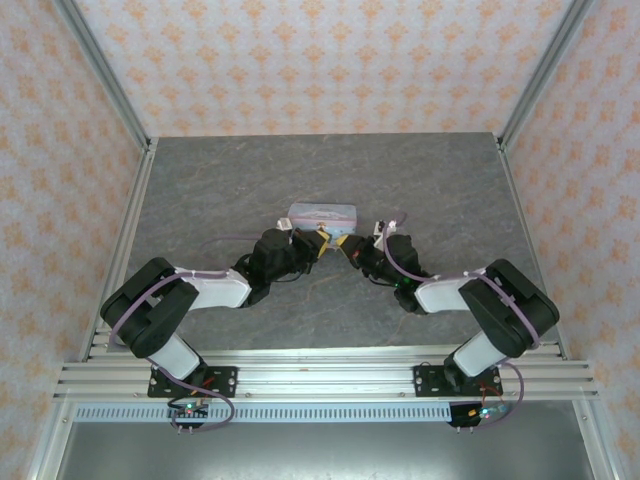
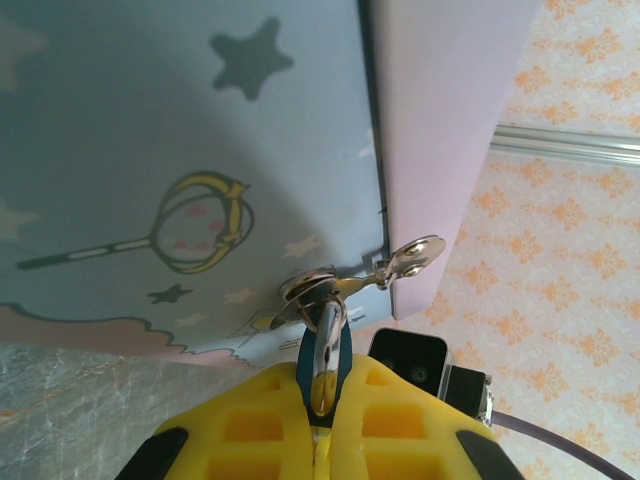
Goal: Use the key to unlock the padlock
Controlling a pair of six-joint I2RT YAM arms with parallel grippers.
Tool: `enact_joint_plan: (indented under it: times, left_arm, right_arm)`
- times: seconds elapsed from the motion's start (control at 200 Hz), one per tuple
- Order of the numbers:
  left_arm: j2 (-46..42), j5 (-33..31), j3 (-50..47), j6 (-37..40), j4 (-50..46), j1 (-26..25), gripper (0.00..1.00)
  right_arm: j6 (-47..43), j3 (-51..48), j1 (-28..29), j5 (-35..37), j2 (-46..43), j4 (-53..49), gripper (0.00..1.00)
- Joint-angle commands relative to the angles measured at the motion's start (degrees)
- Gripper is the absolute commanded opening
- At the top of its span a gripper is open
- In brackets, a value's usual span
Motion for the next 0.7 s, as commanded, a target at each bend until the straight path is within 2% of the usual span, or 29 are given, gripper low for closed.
enact_joint_plan:
  times: [0.0, 0.195, 0.696]
  left_arm:
    - [-1.72, 5.81, 0.59, -0.04, 5.19, -1.94, 0.00]
    - [-1.79, 5.46, 0.15, 0.19, 7.04, -2.21, 0.00]
    - [-3.99, 6.18, -0.47, 1.55, 7.32, -2.16, 0.00]
  right_arm:
    - [0.21, 3.30, 0.30, -4.59, 2.66, 6.77, 0.00]
    - [3.50, 4.47, -0.08, -8.00, 6.06, 12.35, 0.00]
    - [0.84, 5.71, -4.06, -13.45, 8.01, 10.55, 0.00]
